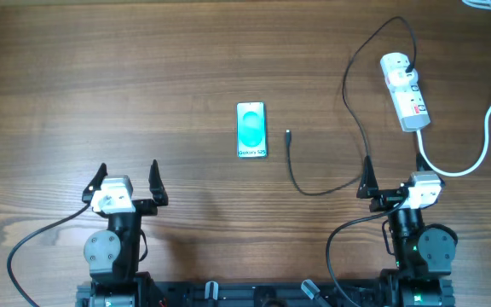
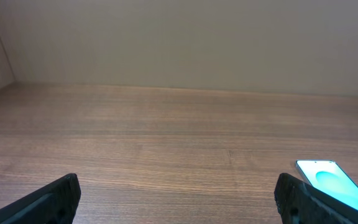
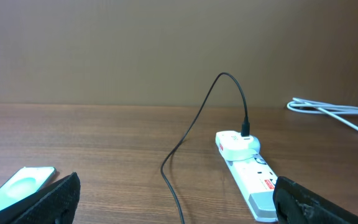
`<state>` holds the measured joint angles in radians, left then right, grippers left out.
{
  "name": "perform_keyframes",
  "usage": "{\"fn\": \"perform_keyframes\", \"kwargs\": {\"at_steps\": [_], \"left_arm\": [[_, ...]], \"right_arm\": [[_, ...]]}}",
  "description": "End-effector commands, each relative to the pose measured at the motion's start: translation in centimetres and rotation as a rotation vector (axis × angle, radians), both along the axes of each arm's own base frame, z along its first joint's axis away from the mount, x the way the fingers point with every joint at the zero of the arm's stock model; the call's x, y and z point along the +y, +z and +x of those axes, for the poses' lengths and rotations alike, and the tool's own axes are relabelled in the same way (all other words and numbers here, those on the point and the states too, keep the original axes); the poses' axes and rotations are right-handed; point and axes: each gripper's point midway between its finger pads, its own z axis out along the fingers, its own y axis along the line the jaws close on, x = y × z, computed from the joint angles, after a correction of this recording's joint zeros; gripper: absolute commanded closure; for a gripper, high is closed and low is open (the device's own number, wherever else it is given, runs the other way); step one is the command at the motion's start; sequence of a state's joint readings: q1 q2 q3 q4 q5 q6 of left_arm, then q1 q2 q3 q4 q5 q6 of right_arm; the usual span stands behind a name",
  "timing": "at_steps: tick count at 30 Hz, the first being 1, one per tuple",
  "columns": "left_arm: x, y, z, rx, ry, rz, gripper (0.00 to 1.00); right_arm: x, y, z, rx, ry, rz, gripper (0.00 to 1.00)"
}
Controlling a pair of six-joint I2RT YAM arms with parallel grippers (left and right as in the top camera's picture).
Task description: Plug charger to phone and switch on socket
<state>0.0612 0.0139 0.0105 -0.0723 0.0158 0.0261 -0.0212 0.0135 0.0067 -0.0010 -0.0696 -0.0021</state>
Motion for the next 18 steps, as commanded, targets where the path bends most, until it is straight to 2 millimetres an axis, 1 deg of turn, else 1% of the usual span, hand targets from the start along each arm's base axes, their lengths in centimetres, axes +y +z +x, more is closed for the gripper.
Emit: {"fn": "perform_keyframes", "kwargs": {"at_steps": [1,5,7,11,12,13,14,16,18], "left_arm": [[0.2,-0.2,0.0,0.003,0.006,0.022,0.0],[0.2,-0.2,0.0,0.002,0.006,0.021,0.0],[-0.6,0.0,0.0,-0.003,-0.04,0.008,0.0],[-0.9,0.1,0.0,-0.007,-0.054,0.007,0.0],[-1.7,0.6,0.0,-0.03,-0.103,0.0,0.0],[-4.4,1.3,-0.3,-0.054,-0.257,-0.071,0.0],[-7.2,1.7,-1.2,-0.053,-0.426,-0.142,0.0],[-11.1,2.8,-3.4,-0.048,-0.688,-0.234,0.0],[-13.2,3.4,-5.4,-0.033,-0.855,-0.279,0.0]], "right_arm": [[0.0,0.1,0.0,-0.006,-0.005,-0.009,0.0],[0.0,0.1,0.0,-0.006,-0.005,-0.009,0.0],[0.0,0.1,0.0,-0.006,-0.005,-0.009,0.0],[0.0,0.1,0.0,-0.006,-0.005,-0.009,0.0],[0.0,0.1,0.0,-0.006,-0.005,-0.009,0.0],[0.0,0.1,0.0,-0.006,-0.005,-0.009,0.0],[0.0,0.1,0.0,-0.006,-0.005,-0.009,0.0],[0.0,0.1,0.0,-0.006,-0.005,-0.009,0.0],[0.0,0.1,0.0,-0.006,-0.005,-0.009,0.0]]}}
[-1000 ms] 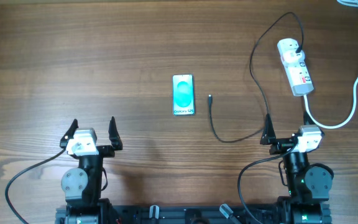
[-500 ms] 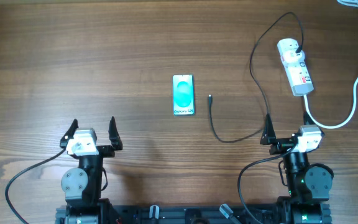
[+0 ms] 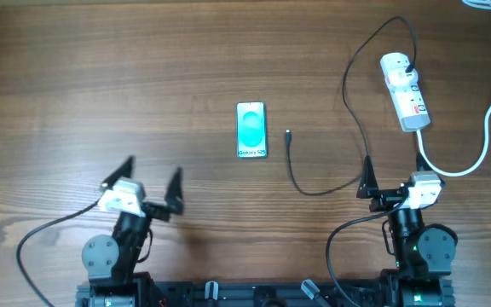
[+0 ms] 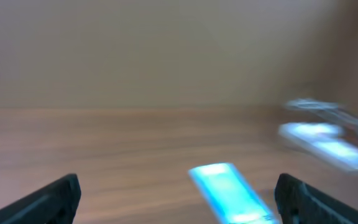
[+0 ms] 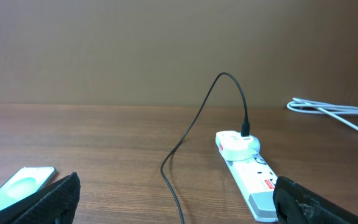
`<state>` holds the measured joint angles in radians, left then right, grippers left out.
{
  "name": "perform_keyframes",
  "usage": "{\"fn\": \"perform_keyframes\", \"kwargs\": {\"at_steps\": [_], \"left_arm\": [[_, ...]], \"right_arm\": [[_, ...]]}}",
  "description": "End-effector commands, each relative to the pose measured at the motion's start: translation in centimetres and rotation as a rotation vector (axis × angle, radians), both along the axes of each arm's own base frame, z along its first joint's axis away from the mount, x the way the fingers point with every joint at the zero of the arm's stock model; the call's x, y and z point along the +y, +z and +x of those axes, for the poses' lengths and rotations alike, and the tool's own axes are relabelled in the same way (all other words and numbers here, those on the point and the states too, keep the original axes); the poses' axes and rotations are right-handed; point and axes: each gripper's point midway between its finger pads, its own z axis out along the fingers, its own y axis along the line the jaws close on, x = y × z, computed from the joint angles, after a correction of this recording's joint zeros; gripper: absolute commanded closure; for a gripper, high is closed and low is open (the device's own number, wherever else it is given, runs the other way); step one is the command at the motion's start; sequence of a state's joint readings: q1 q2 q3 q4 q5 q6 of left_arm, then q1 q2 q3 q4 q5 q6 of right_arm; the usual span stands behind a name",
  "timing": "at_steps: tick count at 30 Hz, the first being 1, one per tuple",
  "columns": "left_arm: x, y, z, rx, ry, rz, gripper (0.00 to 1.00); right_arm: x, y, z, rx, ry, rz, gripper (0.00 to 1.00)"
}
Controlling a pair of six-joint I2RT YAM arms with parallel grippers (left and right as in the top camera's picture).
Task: Plug charger to phone and switch on socket
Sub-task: 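Move the left gripper over the Galaxy S25 phone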
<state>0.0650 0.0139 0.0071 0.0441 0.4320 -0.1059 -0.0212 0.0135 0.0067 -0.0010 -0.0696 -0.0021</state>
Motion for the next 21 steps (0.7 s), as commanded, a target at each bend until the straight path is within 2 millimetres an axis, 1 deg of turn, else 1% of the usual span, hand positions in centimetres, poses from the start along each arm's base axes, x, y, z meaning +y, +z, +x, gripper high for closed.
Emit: {"fn": "perform_keyframes", "kwargs": {"at_steps": [1,3,4,5,7,8,10,11,12,13,14,16,17,18,19,21], "left_arm": [[-7.0,0.9,-5.1,0.06,-0.515,-0.128,0.0],[-7.3,1.1,-5.6,0.069,-0.548,-0.146,0.0],[-7.4,1.7,-5.7,0.053,-0.554,-0.157,0.0],[-7.4,3.1,-6.0,0.004,-0.564,-0.169,0.0],[-7.4,6.3,-7.0,-0.15,-0.584,-0.146,0.0],[-7.3,8.7,-8.1,-0.28,-0.584,-0.12,0.0],[-5.8,13.2,-9.0,-0.445,-0.495,-0.186,0.0],[-5.2,15.3,-9.5,-0.503,-0.458,-0.196,0.0],[-5.0,16.7,-10.0,-0.539,-0.439,-0.194,0.0],[-5.0,18.0,-10.6,-0.575,-0.429,-0.171,0.0],[-5.0,19.8,-11.4,-0.619,-0.418,-0.13,0.0],[-5.0,22.7,-12.2,-0.661,-0.393,-0.074,0.0],[-4.9,24.2,-12.2,-0.658,-0.375,-0.061,0.0],[-4.9,27.2,-11.3,-0.557,-0.353,-0.065,0.0],[-4.9,28.1,-10.5,-0.454,-0.349,-0.082,0.0],[-5.0,28.6,-8.6,-0.221,-0.341,-0.112,0.0]], "right_arm": [[0.0,0.1,0.0,-0.006,-0.005,-0.009,0.0],[0.0,0.1,0.0,-0.006,-0.005,-0.009,0.0],[0.0,0.1,0.0,-0.006,-0.005,-0.009,0.0],[0.0,0.1,0.0,-0.006,-0.005,-0.009,0.0],[0.0,0.1,0.0,-0.006,-0.005,-0.009,0.0],[0.0,0.1,0.0,-0.006,-0.005,-0.009,0.0],[0.0,0.1,0.0,-0.006,-0.005,-0.009,0.0],[0.0,0.1,0.0,-0.006,-0.005,-0.009,0.0],[0.0,0.1,0.0,-0.006,-0.005,-0.009,0.0],[0.0,0.1,0.0,-0.006,-0.005,-0.009,0.0],[0.0,0.1,0.0,-0.006,-0.005,-0.009,0.0],[0.0,0.1,0.0,-0.006,-0.005,-0.009,0.0],[0.0,0.1,0.0,-0.006,-0.005,-0.009,0.0],[0.0,0.1,0.0,-0.006,-0.005,-0.009,0.0],[0.0,0.1,0.0,-0.006,-0.005,-0.009,0.0],[0.0,0.1,0.0,-0.006,-0.005,-0.009,0.0]]}}
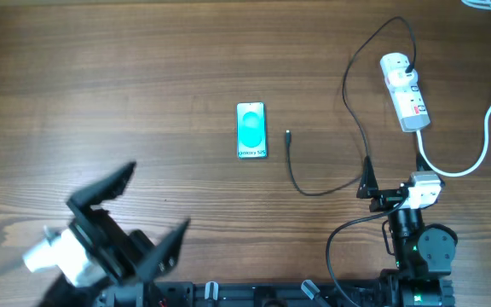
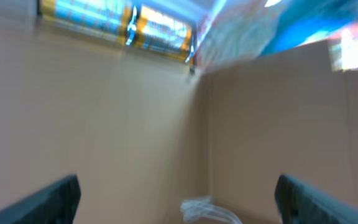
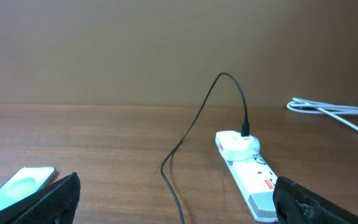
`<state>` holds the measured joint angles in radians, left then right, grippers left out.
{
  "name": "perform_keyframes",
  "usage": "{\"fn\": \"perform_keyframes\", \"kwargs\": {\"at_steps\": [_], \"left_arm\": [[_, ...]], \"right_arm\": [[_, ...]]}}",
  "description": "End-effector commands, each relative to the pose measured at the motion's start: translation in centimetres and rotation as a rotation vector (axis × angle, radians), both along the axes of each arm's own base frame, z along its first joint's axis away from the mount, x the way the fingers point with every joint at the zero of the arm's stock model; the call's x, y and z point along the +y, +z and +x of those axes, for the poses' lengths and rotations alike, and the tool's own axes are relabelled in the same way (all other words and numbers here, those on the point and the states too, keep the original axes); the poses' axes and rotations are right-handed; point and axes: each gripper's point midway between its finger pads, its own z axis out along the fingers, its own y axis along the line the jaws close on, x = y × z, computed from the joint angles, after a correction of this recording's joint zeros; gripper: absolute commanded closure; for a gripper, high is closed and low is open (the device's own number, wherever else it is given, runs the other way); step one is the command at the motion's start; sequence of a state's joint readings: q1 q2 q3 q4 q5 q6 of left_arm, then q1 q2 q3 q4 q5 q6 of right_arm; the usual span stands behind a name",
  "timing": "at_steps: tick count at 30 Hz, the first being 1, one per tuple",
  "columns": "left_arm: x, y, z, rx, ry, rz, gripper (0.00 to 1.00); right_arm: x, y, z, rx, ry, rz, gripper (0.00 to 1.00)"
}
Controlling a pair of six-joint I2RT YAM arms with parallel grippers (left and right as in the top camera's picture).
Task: Plug charger to phone and switch on socket
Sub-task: 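Move the left gripper over the Galaxy S25 phone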
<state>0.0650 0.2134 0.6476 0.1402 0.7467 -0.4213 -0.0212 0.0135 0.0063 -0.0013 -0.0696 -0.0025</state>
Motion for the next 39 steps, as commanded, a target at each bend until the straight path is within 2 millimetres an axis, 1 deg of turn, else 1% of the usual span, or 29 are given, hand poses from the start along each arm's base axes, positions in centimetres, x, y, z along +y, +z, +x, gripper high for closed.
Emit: {"fn": "perform_keyframes", "kwargs": {"at_steps": [1,2,3,5,6,8,10,11,15,17,18,20,23,25,26,27,29,31,32,33,34,36,39], "left_arm": [[-0.6,3.5,1.6,0.197,-0.01,0.097,0.0],[-1.6,3.5,1.4,0.246,-0.083,0.156,0.0],[-2.2,3.6,1.4,0.316,-0.144,0.166,0.0],[-2.1,3.9,3.1,0.399,-0.158,0.142,0.0],[-2.0,4.0,3.5,0.415,-0.162,0.13,0.0],[-1.9,4.0,5.1,0.48,-0.176,0.07,0.0],[-1.7,3.5,6.4,0.549,-0.185,0.027,0.0],[-1.7,3.0,7.6,0.605,-0.194,0.0,0.01],[-2.5,1.9,9.5,0.7,-0.23,-0.012,0.01],[-2.7,0.8,11.3,0.784,-0.182,-0.002,0.0],[-2.8,-0.1,12.3,0.824,-0.125,0.031,0.0],[-2.4,-2.6,14.6,0.946,0.082,0.121,0.0],[-2.8,-6.1,16.2,1.097,0.317,0.313,0.01],[-3.0,-9.2,17.1,1.242,0.499,0.429,0.0],[-3.6,-10.7,17.5,1.292,0.525,0.499,0.01],[-4.2,-11.6,17.7,1.323,0.524,0.537,0.0],[-6.0,-15.0,18.9,1.426,0.522,0.617,0.0],[-7.9,-17.6,19.8,1.49,0.464,0.644,0.0],[-8.6,-18.3,20.0,1.507,0.442,0.646,0.0],[-9.7,-19.6,20.4,1.541,0.404,0.652,0.0],[-10.3,-20.3,20.4,1.565,0.377,0.654,0.0],[-11.0,-22.0,20.7,1.609,0.355,0.673,0.0],[-11.2,-23.5,21.6,1.623,0.371,0.684,0.0]], "right_arm": [[0.0,0.1,0.0,-0.007,-0.005,-0.009,0.0],[0.0,0.1,0.0,-0.007,-0.005,-0.009,0.0],[0.0,0.1,0.0,-0.007,-0.005,-0.009,0.0],[0.0,0.1,0.0,-0.007,-0.005,-0.009,0.0],[0.0,0.1,0.0,-0.007,-0.005,-0.009,0.0],[0.0,0.1,0.0,-0.007,-0.005,-0.009,0.0],[0.0,0.1,0.0,-0.007,-0.005,-0.008,0.0],[0.0,0.1,0.0,-0.007,-0.005,-0.009,0.0],[0.0,0.1,0.0,-0.007,-0.005,-0.009,0.0],[0.0,0.1,0.0,-0.007,-0.005,-0.009,0.0],[0.0,0.1,0.0,-0.007,-0.005,-0.009,0.01],[0.0,0.1,0.0,-0.007,-0.005,-0.008,0.0],[0.0,0.1,0.0,-0.007,-0.005,-0.009,0.0],[0.0,0.1,0.0,-0.007,-0.005,-0.009,0.0],[0.0,0.1,0.0,-0.007,-0.005,-0.009,0.0],[0.0,0.1,0.0,-0.007,-0.005,-0.009,0.0],[0.0,0.1,0.0,-0.007,-0.005,-0.009,0.0],[0.0,0.1,0.0,-0.007,-0.005,-0.009,0.0],[0.0,0.1,0.0,-0.007,-0.005,-0.009,0.0],[0.0,0.1,0.0,-0.007,-0.005,-0.009,0.0],[0.0,0.1,0.0,-0.007,-0.005,-0.008,0.01],[0.0,0.1,0.0,-0.007,-0.005,-0.008,0.0],[0.0,0.1,0.0,-0.007,-0.005,-0.009,0.0]]}}
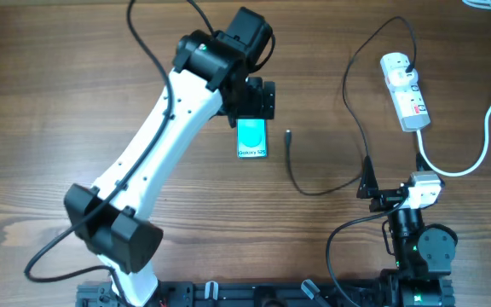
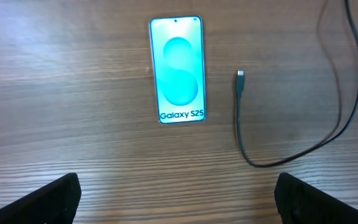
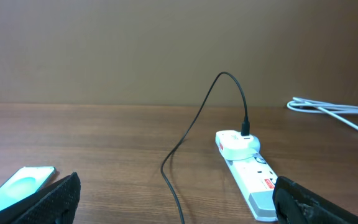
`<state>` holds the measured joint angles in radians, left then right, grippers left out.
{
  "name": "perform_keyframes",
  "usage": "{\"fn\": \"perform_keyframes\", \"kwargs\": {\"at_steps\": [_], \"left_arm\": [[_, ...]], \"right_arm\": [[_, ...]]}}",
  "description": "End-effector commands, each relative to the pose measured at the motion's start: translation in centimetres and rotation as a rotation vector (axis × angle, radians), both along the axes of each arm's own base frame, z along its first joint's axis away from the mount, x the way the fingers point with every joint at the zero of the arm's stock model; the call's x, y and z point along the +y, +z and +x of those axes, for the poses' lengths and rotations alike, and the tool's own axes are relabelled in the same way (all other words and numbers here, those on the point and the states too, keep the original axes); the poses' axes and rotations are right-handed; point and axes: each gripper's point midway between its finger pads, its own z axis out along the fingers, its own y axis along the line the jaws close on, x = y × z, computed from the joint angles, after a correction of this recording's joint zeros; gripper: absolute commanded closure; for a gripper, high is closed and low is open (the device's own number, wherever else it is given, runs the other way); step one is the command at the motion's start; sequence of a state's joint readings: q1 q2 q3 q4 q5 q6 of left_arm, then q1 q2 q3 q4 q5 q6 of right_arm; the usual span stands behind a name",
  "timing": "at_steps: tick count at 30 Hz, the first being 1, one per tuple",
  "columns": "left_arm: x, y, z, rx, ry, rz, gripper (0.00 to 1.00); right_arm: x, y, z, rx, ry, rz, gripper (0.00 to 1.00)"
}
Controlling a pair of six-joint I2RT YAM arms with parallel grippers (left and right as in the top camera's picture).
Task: Plug charger to phone and switch on socket
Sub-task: 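Move the left gripper over the Galaxy S25 phone, then lower the left gripper and close it on the phone's top edge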
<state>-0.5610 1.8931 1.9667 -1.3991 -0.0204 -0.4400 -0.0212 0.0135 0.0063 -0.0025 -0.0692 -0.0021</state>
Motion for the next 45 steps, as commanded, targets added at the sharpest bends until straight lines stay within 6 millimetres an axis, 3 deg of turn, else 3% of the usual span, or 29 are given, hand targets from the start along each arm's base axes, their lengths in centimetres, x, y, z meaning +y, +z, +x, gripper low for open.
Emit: {"fn": "perform_keyframes", "kwargs": {"at_steps": [1,8,15,22,40,45], "left_arm": [[-1.0,-0.6,1.2,-0.001,0.015,-0.033,0.0],[-2.0,-1.2,2.9,-0.045,0.018,-0.062,0.0],[-1.9,-5.7,4.7,-0.002,0.157,-0.001,0.0],[-1.8,-6.6,4.6,0.011,0.15,0.016,0.0],[-1.8,-15.4,3.8,0.094,0.174,0.069,0.0],[-2.1,-16.3,4.2,0.093,0.153,0.068,0.0]], "right_arm": [[0.0,0.1,0.0,-0.008,-0.005,-0.009,0.0],[0.0,0.1,0.0,-0.008,-0.005,-0.009,0.0],[0.0,0.1,0.0,-0.008,-0.004,-0.009,0.0],[0.0,0.1,0.0,-0.008,-0.005,-0.009,0.0],[0.0,0.1,0.0,-0.008,-0.005,-0.009,0.0],[0.0,0.1,0.0,-0.008,-0.005,-0.009,0.0]]}}
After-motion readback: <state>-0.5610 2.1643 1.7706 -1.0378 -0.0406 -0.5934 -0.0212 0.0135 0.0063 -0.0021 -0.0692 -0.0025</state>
